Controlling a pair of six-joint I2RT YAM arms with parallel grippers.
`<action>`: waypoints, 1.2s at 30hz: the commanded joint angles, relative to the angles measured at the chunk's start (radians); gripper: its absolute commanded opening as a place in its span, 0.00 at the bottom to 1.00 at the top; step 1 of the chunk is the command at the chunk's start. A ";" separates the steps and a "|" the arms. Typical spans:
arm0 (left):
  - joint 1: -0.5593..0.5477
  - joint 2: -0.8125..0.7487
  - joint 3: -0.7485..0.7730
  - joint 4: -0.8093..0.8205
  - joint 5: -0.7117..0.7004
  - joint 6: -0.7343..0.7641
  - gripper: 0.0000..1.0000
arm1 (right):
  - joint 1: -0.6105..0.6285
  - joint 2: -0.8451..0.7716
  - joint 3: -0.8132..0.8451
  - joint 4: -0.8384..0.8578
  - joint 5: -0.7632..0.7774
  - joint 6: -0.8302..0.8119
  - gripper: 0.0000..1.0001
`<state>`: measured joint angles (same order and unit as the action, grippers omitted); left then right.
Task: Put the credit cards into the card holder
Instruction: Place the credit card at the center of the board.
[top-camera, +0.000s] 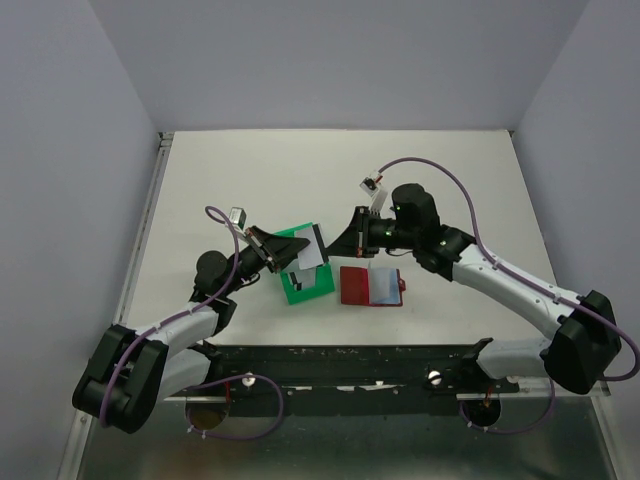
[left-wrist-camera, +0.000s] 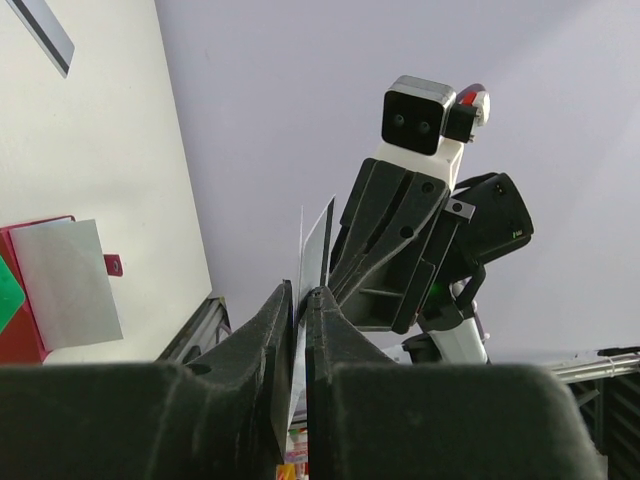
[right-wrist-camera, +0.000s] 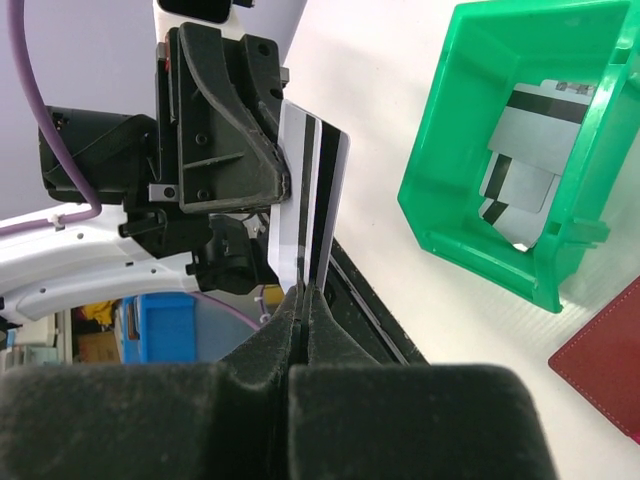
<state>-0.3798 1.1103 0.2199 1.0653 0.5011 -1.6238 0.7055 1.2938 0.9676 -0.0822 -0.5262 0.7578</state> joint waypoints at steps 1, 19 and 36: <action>-0.002 -0.003 -0.014 0.036 -0.016 -0.005 0.19 | 0.005 -0.025 -0.007 -0.033 0.035 -0.025 0.00; 0.001 0.010 -0.021 0.048 -0.016 -0.008 0.00 | -0.037 -0.162 -0.093 -0.053 0.232 0.018 0.00; -0.002 -0.037 0.175 -0.440 -0.047 0.339 0.00 | -0.060 -0.340 -0.116 -0.275 0.511 -0.080 0.00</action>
<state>-0.3798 1.1084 0.2359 0.9703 0.5007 -1.5448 0.6506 0.9901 0.8536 -0.2501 -0.1184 0.7258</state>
